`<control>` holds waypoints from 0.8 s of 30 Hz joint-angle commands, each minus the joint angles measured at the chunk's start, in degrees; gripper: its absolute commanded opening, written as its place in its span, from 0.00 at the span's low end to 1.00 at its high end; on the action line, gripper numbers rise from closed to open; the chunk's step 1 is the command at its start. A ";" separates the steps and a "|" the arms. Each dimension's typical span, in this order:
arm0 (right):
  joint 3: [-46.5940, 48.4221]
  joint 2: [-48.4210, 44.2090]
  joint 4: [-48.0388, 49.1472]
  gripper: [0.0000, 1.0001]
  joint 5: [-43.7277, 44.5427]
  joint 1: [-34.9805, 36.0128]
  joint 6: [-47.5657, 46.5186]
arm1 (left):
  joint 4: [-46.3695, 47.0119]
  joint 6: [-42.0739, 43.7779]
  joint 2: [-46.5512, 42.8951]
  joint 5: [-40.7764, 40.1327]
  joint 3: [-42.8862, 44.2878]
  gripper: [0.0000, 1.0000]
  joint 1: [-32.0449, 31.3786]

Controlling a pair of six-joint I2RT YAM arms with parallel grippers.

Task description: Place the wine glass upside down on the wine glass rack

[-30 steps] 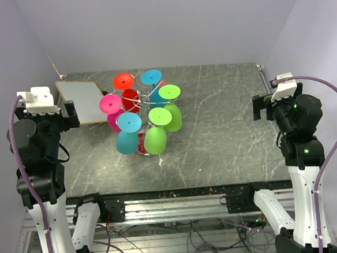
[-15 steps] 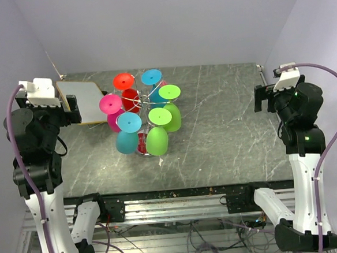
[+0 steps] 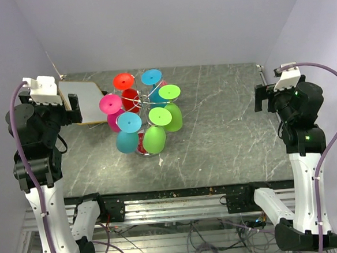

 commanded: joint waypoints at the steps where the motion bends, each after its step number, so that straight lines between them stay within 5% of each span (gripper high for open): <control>1: -0.55 -1.40 -0.58 1.00 0.30 -0.13 -0.54 | -2.20 0.41 -0.11 1.21 1.78 0.99 1.50; 24: 2.93 1.21 -1.80 1.00 -7.11 -2.04 -0.91 | -3.81 0.90 -3.02 2.15 -1.47 0.99 1.50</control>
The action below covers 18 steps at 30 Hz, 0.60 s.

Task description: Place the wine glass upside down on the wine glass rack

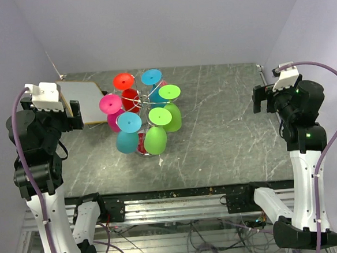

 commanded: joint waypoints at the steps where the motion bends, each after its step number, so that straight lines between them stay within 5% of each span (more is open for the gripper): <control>1: 2.30 0.44 0.30 1.00 -1.31 -0.23 -0.30 | 0.21 0.20 -0.73 0.90 -1.49 0.99 0.60; 18: 1.82 0.68 0.59 1.00 -1.40 -0.31 -0.43 | 1.47 -0.07 -0.78 1.01 -4.03 0.99 0.60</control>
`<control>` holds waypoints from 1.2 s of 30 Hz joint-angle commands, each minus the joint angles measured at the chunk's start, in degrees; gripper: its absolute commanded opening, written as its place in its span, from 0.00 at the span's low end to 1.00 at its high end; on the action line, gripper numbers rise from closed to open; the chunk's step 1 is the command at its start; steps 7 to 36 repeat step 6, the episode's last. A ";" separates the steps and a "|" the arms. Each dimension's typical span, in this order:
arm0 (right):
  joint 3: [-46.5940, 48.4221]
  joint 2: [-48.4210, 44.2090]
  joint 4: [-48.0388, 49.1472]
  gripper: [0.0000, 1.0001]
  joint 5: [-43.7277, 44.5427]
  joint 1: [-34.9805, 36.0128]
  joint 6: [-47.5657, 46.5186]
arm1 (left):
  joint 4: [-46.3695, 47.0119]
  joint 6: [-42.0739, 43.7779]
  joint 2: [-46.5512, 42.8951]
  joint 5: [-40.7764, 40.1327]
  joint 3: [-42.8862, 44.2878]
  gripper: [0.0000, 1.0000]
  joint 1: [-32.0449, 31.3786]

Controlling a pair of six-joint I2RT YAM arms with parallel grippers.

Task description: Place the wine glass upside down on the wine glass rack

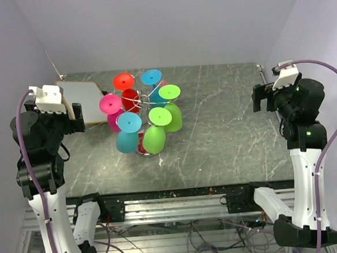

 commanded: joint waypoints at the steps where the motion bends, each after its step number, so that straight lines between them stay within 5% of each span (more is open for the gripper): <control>1: 0.50 -0.19 0.97 1.00 0.05 -0.31 0.08 | 1.85 -0.06 0.30 0.95 -0.90 0.99 0.58; 36: 0.50 -0.09 1.25 1.00 1.54 -0.31 0.16 | 1.46 0.01 0.63 1.30 -0.33 0.99 0.58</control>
